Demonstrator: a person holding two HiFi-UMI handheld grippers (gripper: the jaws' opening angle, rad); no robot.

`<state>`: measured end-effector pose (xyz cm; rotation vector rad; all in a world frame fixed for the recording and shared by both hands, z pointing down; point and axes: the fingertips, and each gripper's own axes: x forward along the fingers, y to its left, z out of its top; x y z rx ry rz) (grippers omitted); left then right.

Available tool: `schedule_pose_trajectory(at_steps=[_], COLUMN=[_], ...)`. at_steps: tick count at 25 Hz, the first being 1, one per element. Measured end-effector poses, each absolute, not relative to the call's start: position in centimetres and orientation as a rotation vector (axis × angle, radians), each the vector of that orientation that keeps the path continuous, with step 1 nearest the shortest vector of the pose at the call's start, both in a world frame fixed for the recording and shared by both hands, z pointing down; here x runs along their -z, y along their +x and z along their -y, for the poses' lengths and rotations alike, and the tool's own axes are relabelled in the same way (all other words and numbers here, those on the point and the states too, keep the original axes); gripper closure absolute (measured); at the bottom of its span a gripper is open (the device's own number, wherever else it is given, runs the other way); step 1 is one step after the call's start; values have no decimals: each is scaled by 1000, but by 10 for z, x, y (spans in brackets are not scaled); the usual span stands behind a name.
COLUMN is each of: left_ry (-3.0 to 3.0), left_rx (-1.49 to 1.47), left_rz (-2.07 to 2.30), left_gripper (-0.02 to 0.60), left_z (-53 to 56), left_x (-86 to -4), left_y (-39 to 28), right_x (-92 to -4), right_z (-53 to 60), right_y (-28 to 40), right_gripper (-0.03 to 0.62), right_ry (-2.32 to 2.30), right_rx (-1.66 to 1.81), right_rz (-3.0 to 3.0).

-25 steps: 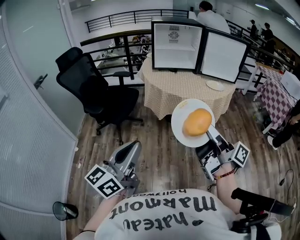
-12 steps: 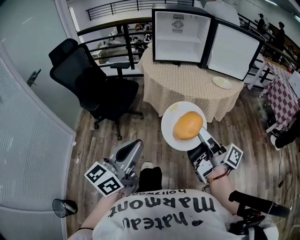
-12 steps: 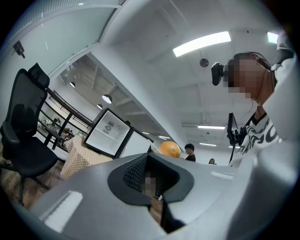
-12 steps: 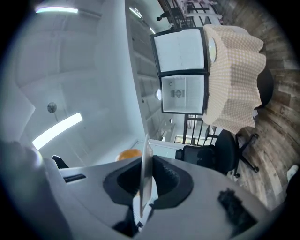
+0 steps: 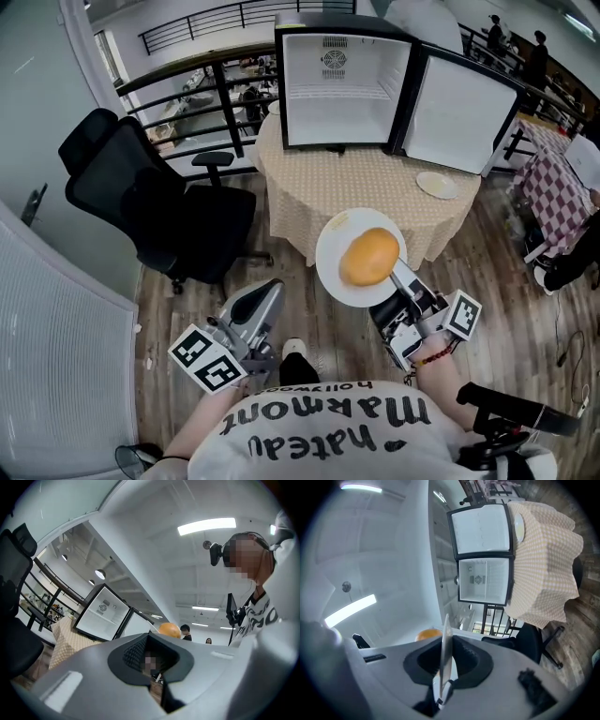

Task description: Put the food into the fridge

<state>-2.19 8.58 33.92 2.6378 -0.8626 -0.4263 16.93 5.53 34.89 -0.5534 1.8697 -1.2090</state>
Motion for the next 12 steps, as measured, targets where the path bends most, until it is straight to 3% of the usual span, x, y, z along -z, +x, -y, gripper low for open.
schedule_pose_trajectory(at_steps=[12], left_ry=[2718], left_rx=[425], left_rz=[740], left_gripper=[578], left_z=[99], left_x=[-308], left_y=[-66], right_x=[-321], right_z=[121], right_y=[150], right_gripper=[554], right_ry=[-659], right_rx=[1093], right_rz=[-1804])
